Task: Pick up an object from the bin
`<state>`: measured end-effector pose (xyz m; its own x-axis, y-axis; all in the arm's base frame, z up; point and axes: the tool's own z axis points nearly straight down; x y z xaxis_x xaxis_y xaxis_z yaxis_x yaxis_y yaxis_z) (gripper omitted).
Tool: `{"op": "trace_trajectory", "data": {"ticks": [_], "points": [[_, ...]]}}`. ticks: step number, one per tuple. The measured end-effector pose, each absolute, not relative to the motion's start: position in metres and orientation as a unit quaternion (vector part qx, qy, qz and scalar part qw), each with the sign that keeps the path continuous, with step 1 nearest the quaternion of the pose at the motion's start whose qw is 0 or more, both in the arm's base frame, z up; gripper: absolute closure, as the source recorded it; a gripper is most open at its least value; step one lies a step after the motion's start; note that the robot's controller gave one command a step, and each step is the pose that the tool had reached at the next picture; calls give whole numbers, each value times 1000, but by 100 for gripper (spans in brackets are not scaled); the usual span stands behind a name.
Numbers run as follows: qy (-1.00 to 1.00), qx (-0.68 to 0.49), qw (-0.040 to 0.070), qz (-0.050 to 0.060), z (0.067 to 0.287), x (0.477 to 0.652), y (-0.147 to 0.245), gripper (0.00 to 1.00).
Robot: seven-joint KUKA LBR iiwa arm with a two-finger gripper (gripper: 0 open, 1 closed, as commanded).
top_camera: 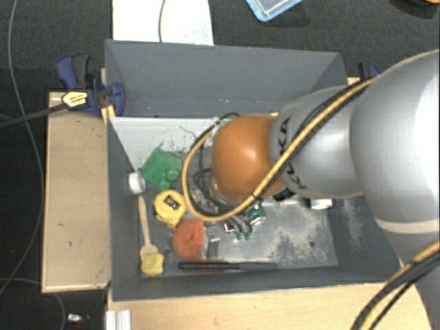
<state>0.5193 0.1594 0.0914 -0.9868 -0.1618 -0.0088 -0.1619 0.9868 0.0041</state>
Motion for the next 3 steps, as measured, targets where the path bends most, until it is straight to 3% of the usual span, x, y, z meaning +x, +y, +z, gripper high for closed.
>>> {"op": "trace_trajectory", "data": {"ticks": [1, 2, 3], "points": [[999, -43, 5, 6, 72, 544, 158, 100], [999, -43, 5, 6, 72, 544, 158, 100], [999, -48, 4, 5, 143, 556, 169, 100]]}}
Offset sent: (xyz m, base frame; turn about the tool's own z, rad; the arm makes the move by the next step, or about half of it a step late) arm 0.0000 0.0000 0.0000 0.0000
